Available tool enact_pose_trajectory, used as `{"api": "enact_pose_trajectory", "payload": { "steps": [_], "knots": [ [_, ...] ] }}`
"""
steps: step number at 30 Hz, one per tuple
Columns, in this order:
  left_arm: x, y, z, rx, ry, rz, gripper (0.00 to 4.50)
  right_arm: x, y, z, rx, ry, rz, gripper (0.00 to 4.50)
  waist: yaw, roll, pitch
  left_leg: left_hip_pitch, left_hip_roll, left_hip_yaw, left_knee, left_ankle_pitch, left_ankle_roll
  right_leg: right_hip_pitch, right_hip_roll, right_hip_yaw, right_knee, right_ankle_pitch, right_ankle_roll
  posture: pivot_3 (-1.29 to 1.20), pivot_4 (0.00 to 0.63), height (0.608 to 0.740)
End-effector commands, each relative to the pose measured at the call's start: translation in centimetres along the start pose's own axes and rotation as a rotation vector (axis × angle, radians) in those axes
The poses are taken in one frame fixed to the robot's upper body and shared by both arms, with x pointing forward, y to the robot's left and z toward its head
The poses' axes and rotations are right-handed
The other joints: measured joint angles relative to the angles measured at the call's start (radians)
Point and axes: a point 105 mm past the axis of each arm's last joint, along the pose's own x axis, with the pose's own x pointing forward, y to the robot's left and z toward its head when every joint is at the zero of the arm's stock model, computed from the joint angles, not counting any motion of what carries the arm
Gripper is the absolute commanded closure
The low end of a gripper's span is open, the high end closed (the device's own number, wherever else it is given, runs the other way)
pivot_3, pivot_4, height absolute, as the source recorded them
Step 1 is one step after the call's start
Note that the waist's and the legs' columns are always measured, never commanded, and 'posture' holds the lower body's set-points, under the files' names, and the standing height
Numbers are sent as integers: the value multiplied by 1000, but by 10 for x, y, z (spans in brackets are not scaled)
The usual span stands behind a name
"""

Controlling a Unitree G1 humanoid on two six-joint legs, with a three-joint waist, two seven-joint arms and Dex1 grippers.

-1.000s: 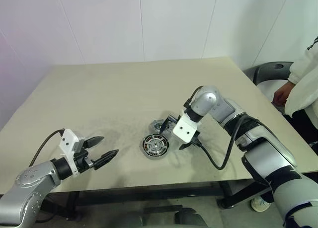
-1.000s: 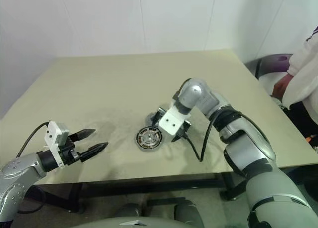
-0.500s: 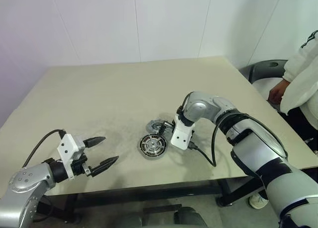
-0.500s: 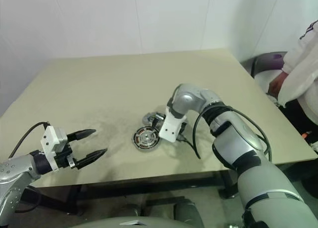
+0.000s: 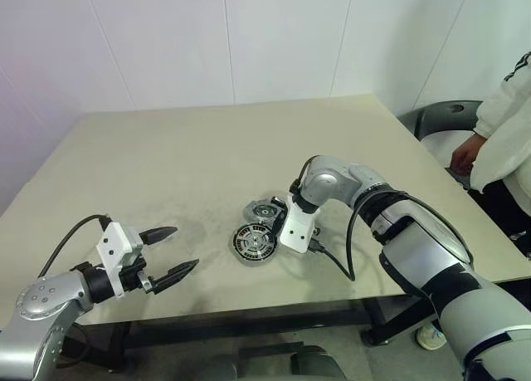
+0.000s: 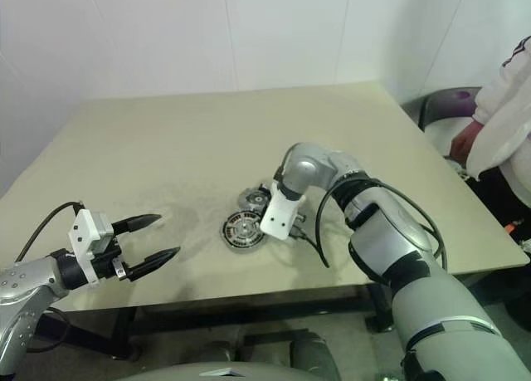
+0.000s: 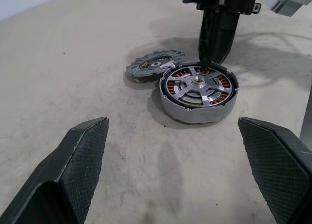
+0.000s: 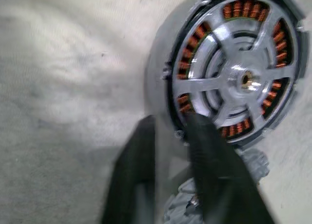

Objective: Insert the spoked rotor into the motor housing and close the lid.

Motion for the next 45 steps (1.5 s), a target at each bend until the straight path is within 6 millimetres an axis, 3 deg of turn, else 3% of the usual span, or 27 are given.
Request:
{"api": "enact_pose_trajectory", "payload": {
  "steps": [1, 9, 13, 18, 21, 28, 34, 45],
  "knots": [
    [1, 1, 6, 23, -16, 5, 0, -1, -1, 0, 69, -5, 10, 4442, 0, 0, 0, 0, 0, 0, 0, 0, 0, 0, 0, 0, 0, 0, 0, 0, 0, 740],
    [-1, 2, 4, 18, -10, 19, 0, -6, -12, 15, 423, -75, -63, 4443, 0, 0, 0, -1, 0, -1, 0, 0, 0, -1, 0, 0, 0, 0, 0, 0, 0, 740],
    [-2, 2, 2, 15, -6, 24, 0, -12, -12, 38, 646, -165, -25, 4443, 3, 0, 0, -2, 1, -1, -1, 0, 0, -3, 0, 0, 0, 0, 0, 0, 0, 740],
    [0, 3, 1, 10, -6, 23, 0, -14, -18, 42, 792, -168, -35, 4443, 3, 0, 0, -3, 0, 0, 0, 0, 0, -3, 0, 0, 0, 0, 1, 0, 0, 740],
    [1, 2, 2, 9, -6, 21, 0, -16, -20, 40, 790, -151, -53, 4443, 2, 0, 0, -3, 0, 0, 0, 0, 0, -3, 0, 0, 0, 0, 1, 0, 0, 740],
    [2, 1, 2, 8, -2, 15, 0, -21, -20, 44, 781, -177, -62, 2138, 1, 0, 0, -3, 0, 0, -1, 0, 0, -3, 0, -1, -1, -1, 2, 0, 0, 740],
    [3, 2, 2, 5, -3, 5, 0, -39, -27, 47, 828, -256, -131, 95, 1, 0, 0, -3, 0, 0, 0, 0, 0, -3, 0, -1, -1, -1, 2, 0, 0, 740],
    [4, 6, 3, -26, -7, -2, 0, -62, -14, 29, 934, -388, -324, 39, 2, 0, 0, -3, 0, 0, -1, 0, 0, -3, -1, -1, -1, -1, 2, 0, 0, 740]
  ]
}}
